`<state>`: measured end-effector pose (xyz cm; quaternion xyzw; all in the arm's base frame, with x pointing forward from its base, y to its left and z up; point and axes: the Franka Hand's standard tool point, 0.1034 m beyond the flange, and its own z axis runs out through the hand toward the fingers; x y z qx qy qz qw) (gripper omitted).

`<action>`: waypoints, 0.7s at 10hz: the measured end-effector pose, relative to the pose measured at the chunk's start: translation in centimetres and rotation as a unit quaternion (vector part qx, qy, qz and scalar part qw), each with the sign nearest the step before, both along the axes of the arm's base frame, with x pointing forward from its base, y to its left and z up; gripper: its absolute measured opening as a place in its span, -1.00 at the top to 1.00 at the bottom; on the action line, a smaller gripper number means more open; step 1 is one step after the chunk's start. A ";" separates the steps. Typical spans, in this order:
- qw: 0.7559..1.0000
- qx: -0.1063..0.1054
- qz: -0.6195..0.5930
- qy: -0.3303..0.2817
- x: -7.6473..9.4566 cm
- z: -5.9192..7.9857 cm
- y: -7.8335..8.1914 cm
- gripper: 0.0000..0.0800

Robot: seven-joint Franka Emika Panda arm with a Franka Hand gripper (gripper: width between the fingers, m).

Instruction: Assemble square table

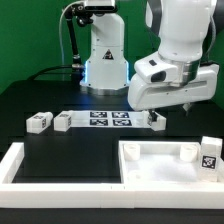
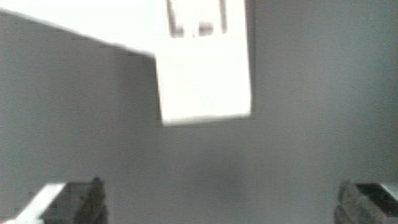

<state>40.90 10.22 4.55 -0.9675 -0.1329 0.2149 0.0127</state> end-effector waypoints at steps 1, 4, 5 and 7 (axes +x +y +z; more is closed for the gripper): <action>0.999 -0.018 0.013 0.039 -0.6 0.2 -0.1 -0.62; 0.990 -0.042 0.024 0.135 -0.8 -0.1 -0.1 -0.62; 0.984 -0.049 0.025 0.171 -1.2 -0.1 -0.1 -0.62; 0.980 -0.067 0.015 0.186 -0.7 -1.2 -0.1 -0.62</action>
Offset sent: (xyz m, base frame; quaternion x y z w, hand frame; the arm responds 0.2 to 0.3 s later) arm 0.0000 0.0000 0.0000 0.0000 -0.1296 0.0000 0.9916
